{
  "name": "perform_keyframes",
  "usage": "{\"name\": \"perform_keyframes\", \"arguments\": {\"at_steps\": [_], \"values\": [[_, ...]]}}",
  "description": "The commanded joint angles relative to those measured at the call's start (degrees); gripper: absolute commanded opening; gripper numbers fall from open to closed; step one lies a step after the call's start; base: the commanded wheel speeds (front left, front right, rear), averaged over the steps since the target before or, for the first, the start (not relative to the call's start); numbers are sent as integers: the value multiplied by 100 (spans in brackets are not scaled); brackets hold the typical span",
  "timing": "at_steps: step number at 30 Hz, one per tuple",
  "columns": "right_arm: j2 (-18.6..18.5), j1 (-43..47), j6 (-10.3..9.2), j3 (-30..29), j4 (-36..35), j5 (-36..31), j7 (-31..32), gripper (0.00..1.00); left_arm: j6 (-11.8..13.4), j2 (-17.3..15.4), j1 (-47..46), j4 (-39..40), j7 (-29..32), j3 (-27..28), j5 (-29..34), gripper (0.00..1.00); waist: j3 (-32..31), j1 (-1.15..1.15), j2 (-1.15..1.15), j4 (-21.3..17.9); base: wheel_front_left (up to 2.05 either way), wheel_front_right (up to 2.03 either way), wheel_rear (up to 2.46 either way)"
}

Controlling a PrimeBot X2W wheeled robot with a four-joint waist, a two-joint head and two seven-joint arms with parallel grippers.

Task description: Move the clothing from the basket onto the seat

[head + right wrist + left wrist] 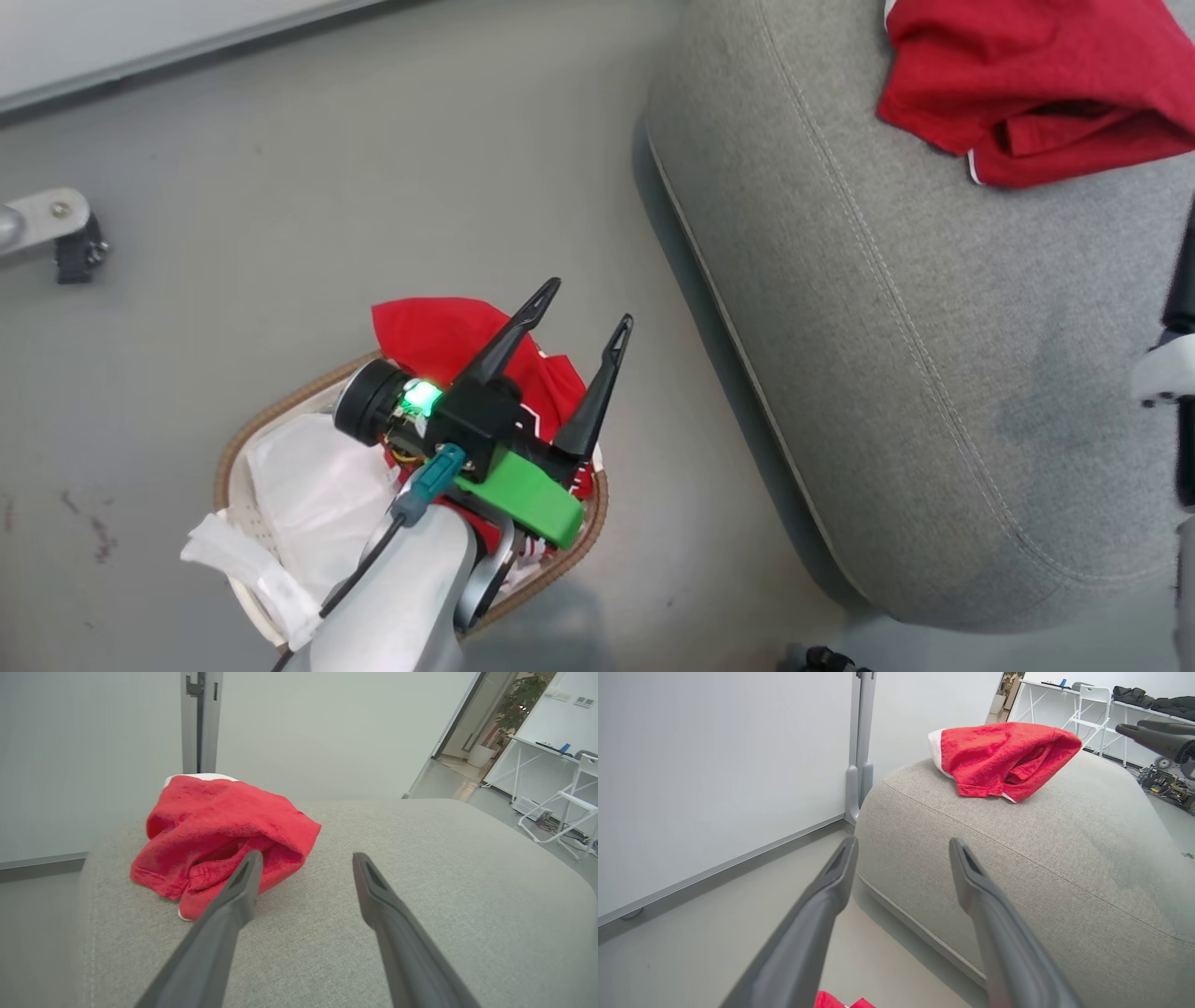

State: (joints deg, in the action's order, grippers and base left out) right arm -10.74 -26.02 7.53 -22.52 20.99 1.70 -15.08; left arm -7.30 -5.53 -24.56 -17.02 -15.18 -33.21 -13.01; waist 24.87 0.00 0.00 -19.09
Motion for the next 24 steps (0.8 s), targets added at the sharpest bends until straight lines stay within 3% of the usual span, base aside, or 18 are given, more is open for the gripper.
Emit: {"name": "perform_keyframes", "arguments": {"at_steps": [1, 14, 24], "values": [[60, 137, -8, 128, -106, 68, -13, 100, 25, 35, 135, 11, 4, 124, 53, 100, -357, 0, 0, 247, 0, 0, 0], [489, 348, -8, 1568, -588, 395, -12, 100, 196, 166, 764, -7, 4, 1659, 207, 100, -882, 0, 0, 1033, 0, 0, 0], [710, 608, -8, 1998, -545, 444, -13, 100, 270, 222, 1283, -62, 4, 2783, 379, 100, -1307, 0, 0, 1411, 0, 0, 0]]}}
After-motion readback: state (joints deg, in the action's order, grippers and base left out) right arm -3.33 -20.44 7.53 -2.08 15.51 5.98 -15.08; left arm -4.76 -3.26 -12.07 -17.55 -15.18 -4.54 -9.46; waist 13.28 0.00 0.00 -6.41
